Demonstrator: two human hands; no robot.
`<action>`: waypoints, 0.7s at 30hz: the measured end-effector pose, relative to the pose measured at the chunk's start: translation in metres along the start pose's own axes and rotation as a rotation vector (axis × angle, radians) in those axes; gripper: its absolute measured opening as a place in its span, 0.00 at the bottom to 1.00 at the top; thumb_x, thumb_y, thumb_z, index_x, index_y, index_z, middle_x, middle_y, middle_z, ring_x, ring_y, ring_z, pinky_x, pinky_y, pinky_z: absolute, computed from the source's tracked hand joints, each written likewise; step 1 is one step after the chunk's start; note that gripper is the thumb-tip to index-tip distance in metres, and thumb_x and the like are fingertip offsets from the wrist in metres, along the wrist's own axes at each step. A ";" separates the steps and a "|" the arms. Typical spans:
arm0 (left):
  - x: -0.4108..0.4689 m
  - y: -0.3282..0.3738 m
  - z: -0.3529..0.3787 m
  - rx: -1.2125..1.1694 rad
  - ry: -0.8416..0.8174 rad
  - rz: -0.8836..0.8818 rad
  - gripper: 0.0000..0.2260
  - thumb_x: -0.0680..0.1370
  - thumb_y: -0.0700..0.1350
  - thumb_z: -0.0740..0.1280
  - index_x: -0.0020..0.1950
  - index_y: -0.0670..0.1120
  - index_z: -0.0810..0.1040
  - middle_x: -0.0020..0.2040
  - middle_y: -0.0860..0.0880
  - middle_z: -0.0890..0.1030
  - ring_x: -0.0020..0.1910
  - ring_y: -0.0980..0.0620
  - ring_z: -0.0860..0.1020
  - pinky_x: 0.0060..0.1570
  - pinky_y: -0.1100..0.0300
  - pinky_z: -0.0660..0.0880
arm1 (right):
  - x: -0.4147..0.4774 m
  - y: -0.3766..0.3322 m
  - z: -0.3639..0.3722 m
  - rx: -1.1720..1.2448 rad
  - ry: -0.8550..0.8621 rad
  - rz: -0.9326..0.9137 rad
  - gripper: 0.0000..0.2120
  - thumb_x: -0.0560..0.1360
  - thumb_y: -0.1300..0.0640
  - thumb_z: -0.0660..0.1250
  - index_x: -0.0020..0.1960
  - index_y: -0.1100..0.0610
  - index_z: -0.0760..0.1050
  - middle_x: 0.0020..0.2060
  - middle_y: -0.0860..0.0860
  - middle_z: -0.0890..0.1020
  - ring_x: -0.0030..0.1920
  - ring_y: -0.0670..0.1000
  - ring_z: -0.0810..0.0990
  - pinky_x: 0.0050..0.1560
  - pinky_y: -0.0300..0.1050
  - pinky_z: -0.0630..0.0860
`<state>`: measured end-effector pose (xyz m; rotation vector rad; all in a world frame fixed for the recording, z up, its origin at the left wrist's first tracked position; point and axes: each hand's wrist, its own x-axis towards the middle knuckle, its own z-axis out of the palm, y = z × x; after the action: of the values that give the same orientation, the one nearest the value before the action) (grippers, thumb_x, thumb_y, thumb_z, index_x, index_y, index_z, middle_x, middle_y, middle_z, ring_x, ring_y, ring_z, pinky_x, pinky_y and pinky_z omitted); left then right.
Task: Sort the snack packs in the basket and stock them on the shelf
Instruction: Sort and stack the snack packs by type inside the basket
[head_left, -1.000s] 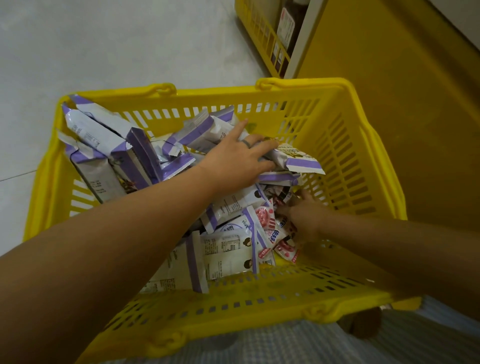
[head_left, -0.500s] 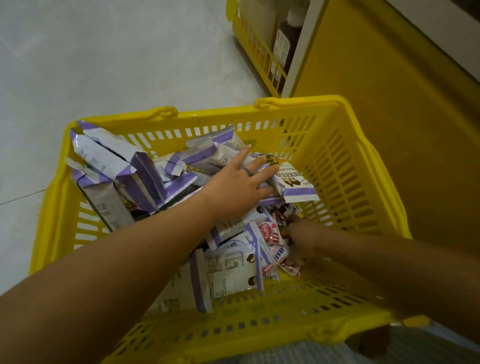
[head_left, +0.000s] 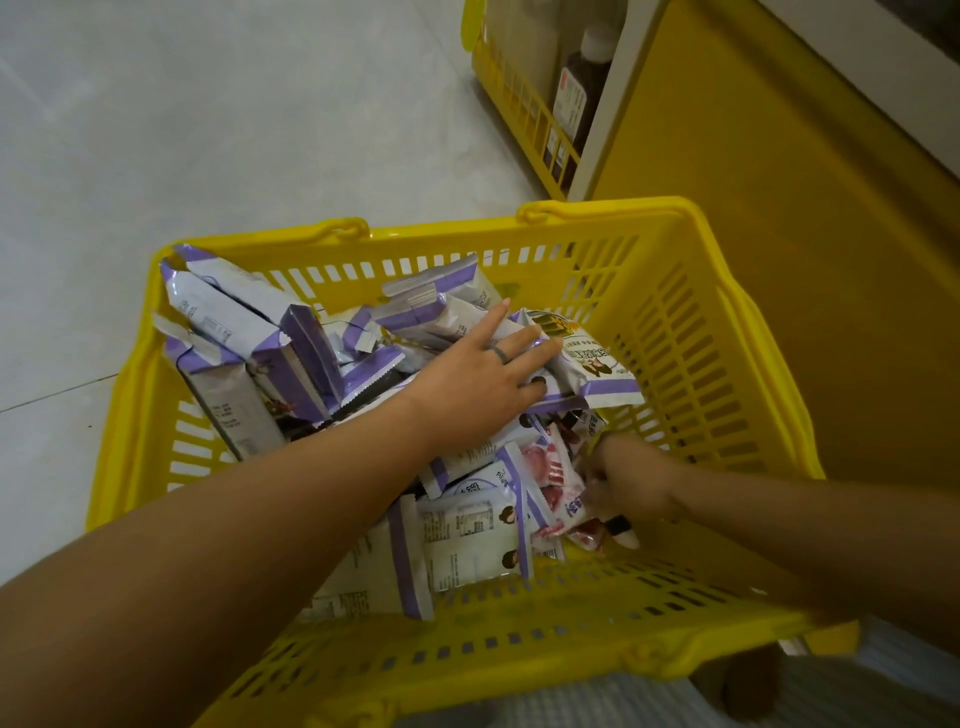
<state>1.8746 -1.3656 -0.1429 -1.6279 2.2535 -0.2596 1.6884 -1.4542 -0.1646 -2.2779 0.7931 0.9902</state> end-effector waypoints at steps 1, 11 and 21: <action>-0.002 0.001 -0.003 -0.006 0.009 0.018 0.20 0.79 0.48 0.64 0.71 0.50 0.69 0.79 0.41 0.54 0.77 0.40 0.56 0.68 0.35 0.34 | -0.008 0.002 -0.005 0.006 0.007 0.000 0.14 0.76 0.58 0.65 0.33 0.57 0.70 0.32 0.50 0.74 0.32 0.48 0.72 0.30 0.37 0.67; -0.081 0.005 -0.072 -0.945 -0.057 -0.114 0.25 0.79 0.54 0.65 0.74 0.57 0.62 0.70 0.55 0.66 0.65 0.55 0.68 0.60 0.57 0.69 | -0.088 -0.046 -0.072 0.280 0.126 -0.296 0.09 0.73 0.53 0.69 0.35 0.55 0.79 0.50 0.59 0.82 0.46 0.53 0.82 0.45 0.53 0.77; -0.195 -0.026 -0.088 -1.002 -0.158 -0.391 0.28 0.69 0.60 0.74 0.66 0.60 0.70 0.48 0.67 0.70 0.48 0.68 0.71 0.44 0.75 0.67 | -0.094 -0.180 -0.032 0.878 -0.105 -0.449 0.05 0.77 0.59 0.67 0.43 0.57 0.76 0.33 0.47 0.81 0.30 0.41 0.80 0.32 0.35 0.78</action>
<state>1.9182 -1.1941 -0.0192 -2.4184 2.0038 1.0332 1.7747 -1.3230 -0.0320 -1.5141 0.4881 0.4138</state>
